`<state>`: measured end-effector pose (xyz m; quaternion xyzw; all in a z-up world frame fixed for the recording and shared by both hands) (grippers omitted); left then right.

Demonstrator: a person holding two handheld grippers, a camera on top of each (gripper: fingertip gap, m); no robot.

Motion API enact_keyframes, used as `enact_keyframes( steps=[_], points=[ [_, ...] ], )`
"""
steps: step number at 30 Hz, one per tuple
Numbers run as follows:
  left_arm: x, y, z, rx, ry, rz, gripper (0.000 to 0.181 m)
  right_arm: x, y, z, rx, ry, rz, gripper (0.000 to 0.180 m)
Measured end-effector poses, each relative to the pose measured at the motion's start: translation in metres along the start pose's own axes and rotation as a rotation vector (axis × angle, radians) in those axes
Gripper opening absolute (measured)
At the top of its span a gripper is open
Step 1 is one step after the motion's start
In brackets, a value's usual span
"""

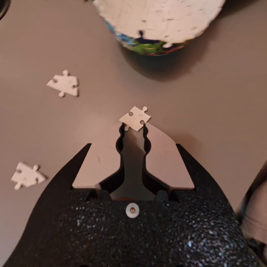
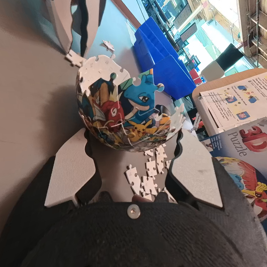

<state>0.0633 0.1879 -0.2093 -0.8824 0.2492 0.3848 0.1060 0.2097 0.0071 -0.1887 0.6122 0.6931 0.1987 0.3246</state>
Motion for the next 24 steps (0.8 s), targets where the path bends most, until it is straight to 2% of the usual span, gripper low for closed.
enact_keyframes(
  steps=[3,5,8,12,14,16,17,20,22,24],
  points=[
    [-0.005,-0.017,0.005,-0.188,0.002,-0.198,0.023,0.0,-0.001,-0.002,-0.038,-0.002,-0.004,0.112],
    [-0.005,-0.017,0.009,-0.287,0.019,-0.26,0.023,0.0,-0.002,-0.002,-0.05,-0.008,-0.01,0.112],
    [-0.008,-0.009,0.011,-0.259,-0.002,-0.274,0.023,0.0,-0.003,-0.003,-0.055,-0.008,-0.015,0.111],
    [-0.017,-0.005,0.01,-0.153,-0.056,-0.286,0.036,0.0,-0.002,-0.006,-0.021,0.019,-0.019,0.11],
    [-0.021,0.0,-0.001,-0.12,0.008,-0.268,0.043,0.0,-0.002,-0.006,-0.021,0.022,-0.021,0.109],
    [-0.016,0.012,-0.018,-0.123,0.118,-0.176,0.049,-0.001,-0.002,-0.005,-0.02,0.024,-0.026,0.109],
    [-0.01,0.019,-0.025,-0.135,0.151,-0.118,0.059,-0.001,-0.002,-0.005,-0.016,0.027,-0.03,0.108],
    [0.013,0.026,-0.031,-0.139,0.119,-0.059,0.081,-0.003,-0.003,-0.005,0.013,0.041,-0.044,0.107],
    [0.025,0.025,-0.038,-0.148,0.157,-0.088,0.079,-0.005,-0.003,-0.004,0.041,0.049,-0.056,0.105],
    [0.035,0.03,-0.047,-0.194,0.21,-0.034,0.075,-0.007,-0.004,-0.005,0.078,0.057,-0.07,0.105]
  ],
)
Point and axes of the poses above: each gripper's, where its closed fingertips meet, x out along the fingers, z out of its underside, y = z × x across the jaws, the point moved 6 cm from there along -x, back along the fingers, and after that the axes turned 7 degrees about y, right-handed, at the moved point
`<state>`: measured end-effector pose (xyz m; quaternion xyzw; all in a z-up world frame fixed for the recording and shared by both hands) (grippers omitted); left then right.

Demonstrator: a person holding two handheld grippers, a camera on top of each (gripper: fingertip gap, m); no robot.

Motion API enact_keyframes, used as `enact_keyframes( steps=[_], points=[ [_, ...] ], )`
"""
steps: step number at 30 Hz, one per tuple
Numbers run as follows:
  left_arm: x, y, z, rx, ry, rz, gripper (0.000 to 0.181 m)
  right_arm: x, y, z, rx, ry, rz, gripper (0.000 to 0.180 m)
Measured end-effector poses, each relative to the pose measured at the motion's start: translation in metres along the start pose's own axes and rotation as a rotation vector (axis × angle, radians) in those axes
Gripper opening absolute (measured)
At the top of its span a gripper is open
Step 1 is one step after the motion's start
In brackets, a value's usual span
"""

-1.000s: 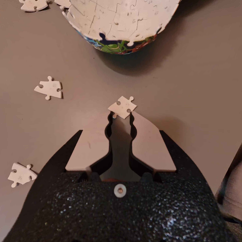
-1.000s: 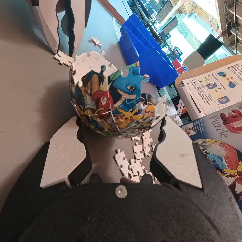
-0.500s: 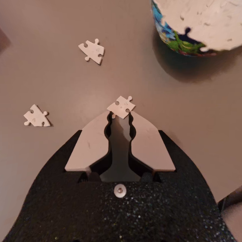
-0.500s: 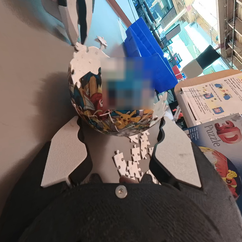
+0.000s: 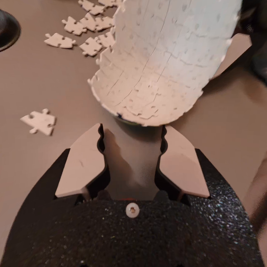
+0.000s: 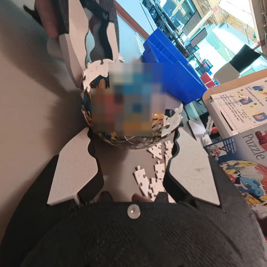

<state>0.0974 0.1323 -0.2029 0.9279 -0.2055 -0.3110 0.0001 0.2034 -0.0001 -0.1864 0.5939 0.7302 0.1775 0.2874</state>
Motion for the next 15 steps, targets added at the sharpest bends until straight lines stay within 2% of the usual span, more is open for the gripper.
enact_keyframes(
  steps=[5,12,14,15],
  points=[
    [0.012,0.017,-0.006,-0.055,0.059,0.074,0.07,-0.008,0.002,0.005,0.136,-0.068,0.047,0.107],
    [0.02,0.027,-0.015,-0.036,0.115,0.057,0.067,-0.008,-0.004,0.004,0.418,-0.23,0.107,0.131],
    [0.023,0.032,-0.018,-0.029,0.129,0.053,0.065,-0.009,-0.011,0.006,0.44,-0.307,0.094,0.143],
    [0.025,0.035,-0.018,-0.02,0.129,0.058,0.065,-0.011,-0.013,0.008,0.432,-0.344,0.095,0.143]
  ],
)
Point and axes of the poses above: each gripper's, where its closed fingertips meet, x out along the fingers, z out of its underside, y = z × x across the jaws, the point moved 6 cm from there along -x, back along the fingers, and after that the axes turned 7 degrees about y, right-handed, at the moved point
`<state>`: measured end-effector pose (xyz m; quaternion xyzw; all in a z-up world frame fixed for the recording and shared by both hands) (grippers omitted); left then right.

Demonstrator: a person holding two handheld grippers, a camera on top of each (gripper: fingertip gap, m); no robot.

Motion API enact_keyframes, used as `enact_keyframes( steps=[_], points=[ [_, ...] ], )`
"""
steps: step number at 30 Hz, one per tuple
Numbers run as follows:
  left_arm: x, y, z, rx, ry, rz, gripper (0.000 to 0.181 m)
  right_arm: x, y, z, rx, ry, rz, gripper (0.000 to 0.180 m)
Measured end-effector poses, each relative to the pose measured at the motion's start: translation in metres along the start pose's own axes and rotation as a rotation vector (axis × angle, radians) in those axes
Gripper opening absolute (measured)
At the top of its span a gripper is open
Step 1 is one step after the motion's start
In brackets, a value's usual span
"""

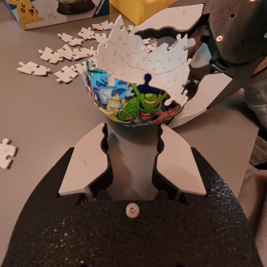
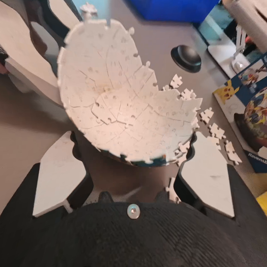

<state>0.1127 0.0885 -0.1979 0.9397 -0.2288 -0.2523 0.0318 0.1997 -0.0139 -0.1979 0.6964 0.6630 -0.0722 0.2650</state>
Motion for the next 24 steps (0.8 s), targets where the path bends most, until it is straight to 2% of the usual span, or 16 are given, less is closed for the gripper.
enact_keyframes(
  steps=[6,8,10,15,18,20,22,24],
  points=[
    [0.002,0.002,0.001,0.042,-0.02,-0.043,0.063,-0.009,-0.003,0.004,0.042,-0.047,0.042,0.14],
    [0.001,-0.002,0.002,0.029,-0.025,-0.079,0.058,-0.022,-0.005,0.008,0.057,-0.083,0.054,0.127],
    [-0.002,-0.003,0.004,0.025,-0.03,-0.071,0.06,-0.035,-0.006,0.013,0.098,-0.109,0.068,0.111],
    [-0.003,-0.007,0.004,0.025,-0.034,-0.014,0.067,-0.05,-0.014,0.022,0.184,-0.101,0.096,0.122],
    [-0.001,-0.01,0.002,0.048,-0.038,0.0,0.066,-0.039,-0.026,0.031,0.205,-0.174,0.061,0.119],
    [0.002,-0.011,0.002,0.058,-0.059,-0.002,0.066,-0.029,-0.027,0.021,0.168,-0.141,0.062,0.113],
    [0.005,-0.011,0.004,0.06,-0.091,0.01,0.068,-0.017,-0.018,0.014,0.139,-0.115,0.123,0.117],
    [0.007,-0.013,0.005,0.064,-0.112,-0.006,0.068,-0.006,-0.015,0.012,0.155,-0.135,0.104,0.12]
  ],
)
Point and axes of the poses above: each gripper's, where its closed fingertips meet, x out along the fingers, z out of its underside, y = z × x across the jaws, the point moved 6 cm from there along -x, back along the fingers, and after that the axes turned 7 degrees about y, right-handed, at the moved point
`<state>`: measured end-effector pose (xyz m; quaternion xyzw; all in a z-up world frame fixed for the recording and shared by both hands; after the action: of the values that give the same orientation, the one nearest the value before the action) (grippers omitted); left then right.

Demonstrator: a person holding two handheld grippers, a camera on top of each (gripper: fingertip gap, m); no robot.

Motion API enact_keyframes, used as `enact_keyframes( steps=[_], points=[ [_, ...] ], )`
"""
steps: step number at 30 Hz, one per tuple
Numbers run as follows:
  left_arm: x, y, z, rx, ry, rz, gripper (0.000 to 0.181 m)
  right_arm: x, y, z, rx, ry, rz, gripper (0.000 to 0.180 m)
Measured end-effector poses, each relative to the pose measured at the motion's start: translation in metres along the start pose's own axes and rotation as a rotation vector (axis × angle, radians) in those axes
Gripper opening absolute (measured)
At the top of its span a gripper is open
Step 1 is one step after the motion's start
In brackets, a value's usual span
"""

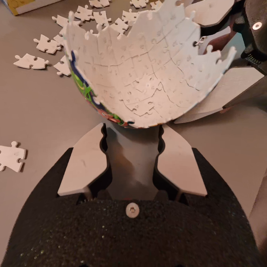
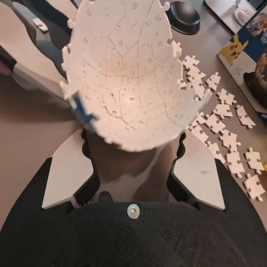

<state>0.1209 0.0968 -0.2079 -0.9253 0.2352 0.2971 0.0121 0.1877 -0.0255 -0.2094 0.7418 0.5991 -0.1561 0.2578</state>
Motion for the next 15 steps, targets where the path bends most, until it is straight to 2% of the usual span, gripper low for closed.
enact_keyframes(
  steps=[9,15],
  points=[
    [0.003,0.006,0.007,0.137,-0.083,-0.022,0.062,0.012,0.004,-0.018,-0.195,0.107,-0.01,0.119],
    [-0.001,0.03,0.012,0.194,-0.107,0.132,0.058,-0.016,0.006,-0.018,-0.166,0.143,-0.227,0.117]
  ],
)
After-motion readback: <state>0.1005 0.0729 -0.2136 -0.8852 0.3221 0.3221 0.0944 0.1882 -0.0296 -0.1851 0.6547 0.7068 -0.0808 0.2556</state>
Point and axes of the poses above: each gripper's, where its closed fingertips meet, x out along the fingers, z out of its underside, y = z × x across the jaws, the point moved 6 cm from there along -x, back along the fingers, and after that the axes turned 7 degrees about y, right-handed, at the moved point
